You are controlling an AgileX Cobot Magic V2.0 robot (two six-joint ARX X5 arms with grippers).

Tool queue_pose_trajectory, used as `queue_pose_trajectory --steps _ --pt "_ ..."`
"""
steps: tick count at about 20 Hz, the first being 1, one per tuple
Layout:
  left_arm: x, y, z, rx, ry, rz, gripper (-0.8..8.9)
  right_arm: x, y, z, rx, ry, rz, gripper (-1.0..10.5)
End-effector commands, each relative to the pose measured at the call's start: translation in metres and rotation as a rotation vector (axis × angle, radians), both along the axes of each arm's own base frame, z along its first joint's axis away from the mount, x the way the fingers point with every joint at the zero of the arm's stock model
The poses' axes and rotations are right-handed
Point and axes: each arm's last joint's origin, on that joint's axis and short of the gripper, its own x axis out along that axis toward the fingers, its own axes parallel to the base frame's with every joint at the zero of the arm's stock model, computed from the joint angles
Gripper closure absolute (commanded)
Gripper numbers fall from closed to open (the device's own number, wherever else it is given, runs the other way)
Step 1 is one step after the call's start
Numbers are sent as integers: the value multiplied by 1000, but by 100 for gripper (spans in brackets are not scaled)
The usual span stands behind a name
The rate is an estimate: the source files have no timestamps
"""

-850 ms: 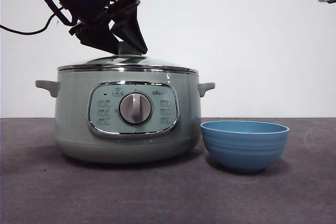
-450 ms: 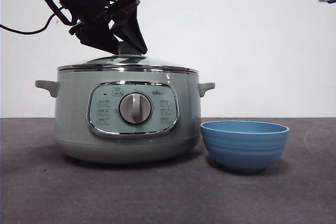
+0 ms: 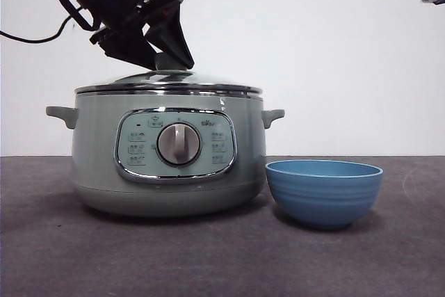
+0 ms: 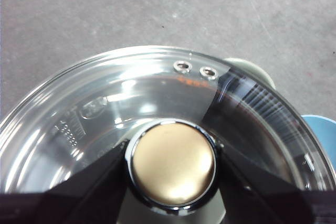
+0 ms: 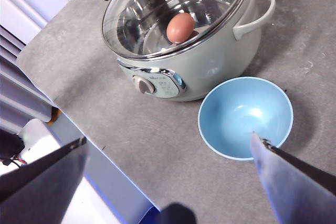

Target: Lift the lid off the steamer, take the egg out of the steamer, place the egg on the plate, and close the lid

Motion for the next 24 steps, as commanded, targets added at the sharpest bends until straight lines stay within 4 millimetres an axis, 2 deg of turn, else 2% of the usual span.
queue_pose_trajectory --steps 1,5,8,12,15,19,24 --pt "-6 4 15 -40 -50 8 822 0 0 1 4 -4 -1 348" --pt "-16 9 32 -65 -98 10 822 0 0 1 4 -4 -1 348" --pt "-33 16 53 -92 -150 12 822 2 1 3 18 -12 -12 348" --pt "-73 35 90 -139 -220 25 822 9 2 10 81 -54 -50 348" --pt "-113 54 114 -158 -276 38 822 19 7 13 119 -62 -51 348" --pt "-165 79 130 -148 -312 106 822 42 28 19 86 -38 -21 348" --pt "-217 107 130 -92 -314 219 822 81 78 39 8 -30 7 349"
